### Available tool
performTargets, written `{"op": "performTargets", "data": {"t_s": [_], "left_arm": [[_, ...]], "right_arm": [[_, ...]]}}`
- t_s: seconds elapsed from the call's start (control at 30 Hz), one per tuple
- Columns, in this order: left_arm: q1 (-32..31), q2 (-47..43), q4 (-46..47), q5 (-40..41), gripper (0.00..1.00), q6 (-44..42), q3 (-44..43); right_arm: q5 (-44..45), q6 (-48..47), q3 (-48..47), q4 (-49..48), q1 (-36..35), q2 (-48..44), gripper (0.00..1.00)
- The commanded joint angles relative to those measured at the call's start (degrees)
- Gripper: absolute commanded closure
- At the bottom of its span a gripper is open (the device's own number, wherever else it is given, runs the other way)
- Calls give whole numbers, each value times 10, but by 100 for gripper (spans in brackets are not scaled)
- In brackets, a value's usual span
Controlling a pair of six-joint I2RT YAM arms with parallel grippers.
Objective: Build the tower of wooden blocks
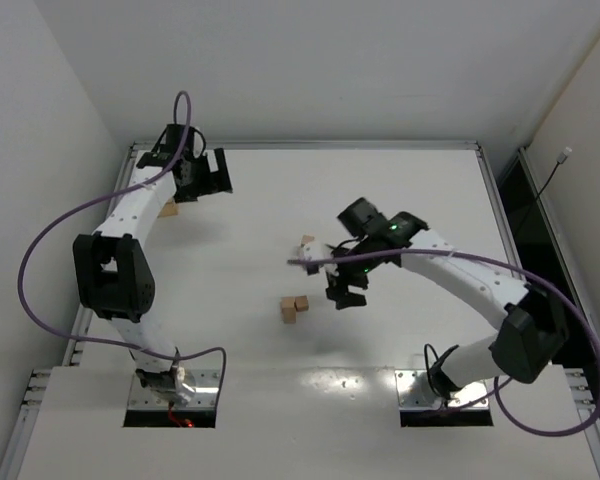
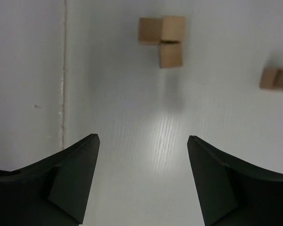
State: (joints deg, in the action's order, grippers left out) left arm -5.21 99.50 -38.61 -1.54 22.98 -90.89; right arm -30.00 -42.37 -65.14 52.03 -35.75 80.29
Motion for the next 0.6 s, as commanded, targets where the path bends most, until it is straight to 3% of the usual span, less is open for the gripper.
{"op": "performTargets", "data": {"t_s": [0.0,0.13,0.3,0.37,0.57], "left_arm": [[32,-10,11,-109,0,-35,15],[46,12,-12,-112,0,-45,7],[51,17,-12,-118,0,-51,7],[56,17,-17,-123,0,-51,7],[57,35,-17,-136,0,-51,7]], "right_arm": [[15,-78,-4,-20,-83,34,29],[51,-72,23,-128,-131,64,35],[87,41,-14,-199,-144,149,48],[114,98,-19,-237,-144,161,50],[108,125,-46,-243,-144,197,49]]}}
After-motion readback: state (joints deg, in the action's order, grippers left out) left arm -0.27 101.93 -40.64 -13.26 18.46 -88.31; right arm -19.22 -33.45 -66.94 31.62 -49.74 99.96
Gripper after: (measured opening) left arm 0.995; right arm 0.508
